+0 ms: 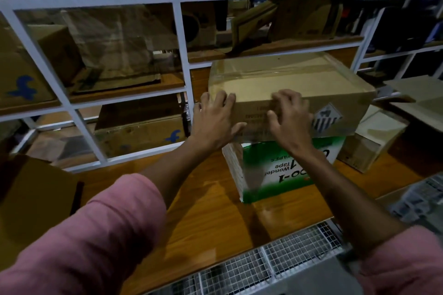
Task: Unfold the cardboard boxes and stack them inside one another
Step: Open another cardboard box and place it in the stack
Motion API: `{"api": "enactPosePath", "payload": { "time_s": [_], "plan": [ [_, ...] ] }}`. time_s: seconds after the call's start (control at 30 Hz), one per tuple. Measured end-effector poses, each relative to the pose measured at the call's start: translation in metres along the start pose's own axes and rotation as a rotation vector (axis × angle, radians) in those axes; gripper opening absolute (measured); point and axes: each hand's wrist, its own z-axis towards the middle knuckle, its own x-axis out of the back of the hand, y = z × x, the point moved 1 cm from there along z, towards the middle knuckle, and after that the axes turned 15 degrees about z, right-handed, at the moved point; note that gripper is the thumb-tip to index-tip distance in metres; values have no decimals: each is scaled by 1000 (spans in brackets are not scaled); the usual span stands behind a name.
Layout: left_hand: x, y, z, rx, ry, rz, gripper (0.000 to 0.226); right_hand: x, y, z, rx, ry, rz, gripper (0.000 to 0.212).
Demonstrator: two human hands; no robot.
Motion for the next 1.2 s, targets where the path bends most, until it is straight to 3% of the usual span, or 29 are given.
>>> {"api": "enactPosePath", "payload": {
  "time_s": [0.2, 0.5, 0.63, 0.93, 1.2],
  "plan": [
    [1, 9, 6, 81, 11, -13, 63, 57, 55, 3, -106, 28, -252, 71],
    [-6, -1, 9, 94, -23, -120, 47, 77, 70, 6, -62, 81, -323, 73],
    [-7, -6, 5, 124, -13, -133, 42, 80, 67, 13, -24, 14, -246, 70],
    [-1, -15, 5, 96, 12, -43, 32, 94, 91, 22, -69, 92, -282, 81],
    [-5, -4, 12, 83, 60, -81, 27, 92, 115, 24, -99, 80, -166, 85]
  ]
}}
